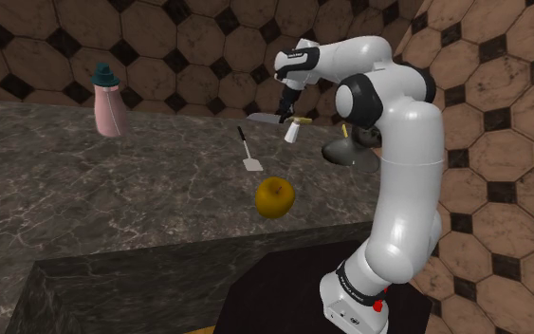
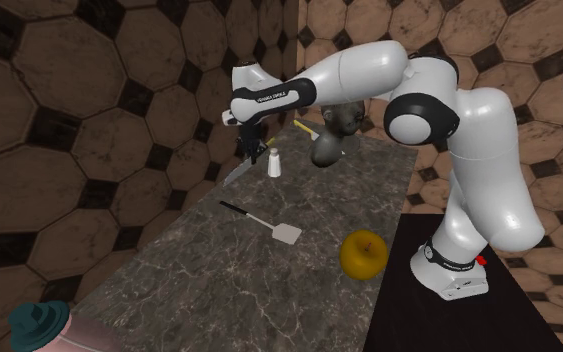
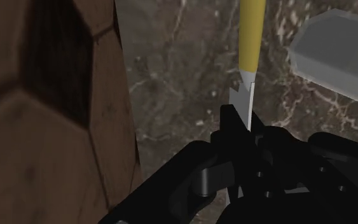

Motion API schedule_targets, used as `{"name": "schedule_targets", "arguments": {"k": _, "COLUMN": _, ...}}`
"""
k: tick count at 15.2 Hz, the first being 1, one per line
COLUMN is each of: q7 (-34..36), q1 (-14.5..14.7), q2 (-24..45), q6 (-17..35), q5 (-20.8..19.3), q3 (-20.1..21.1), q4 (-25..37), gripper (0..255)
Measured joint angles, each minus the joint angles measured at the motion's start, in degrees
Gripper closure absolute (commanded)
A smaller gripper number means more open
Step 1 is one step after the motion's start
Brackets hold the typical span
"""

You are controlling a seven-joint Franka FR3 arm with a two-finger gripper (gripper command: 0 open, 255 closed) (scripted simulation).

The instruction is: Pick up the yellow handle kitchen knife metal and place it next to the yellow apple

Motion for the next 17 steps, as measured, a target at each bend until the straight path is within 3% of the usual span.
{"name": "schedule_targets", "arguments": {"k": 17, "q7": 1.62, "q1": -0.38, "q2": -3.04, "q6": -11.17, "q5": -1.96, "q3": -1.13, "q4": 8.60, "gripper": 255}}
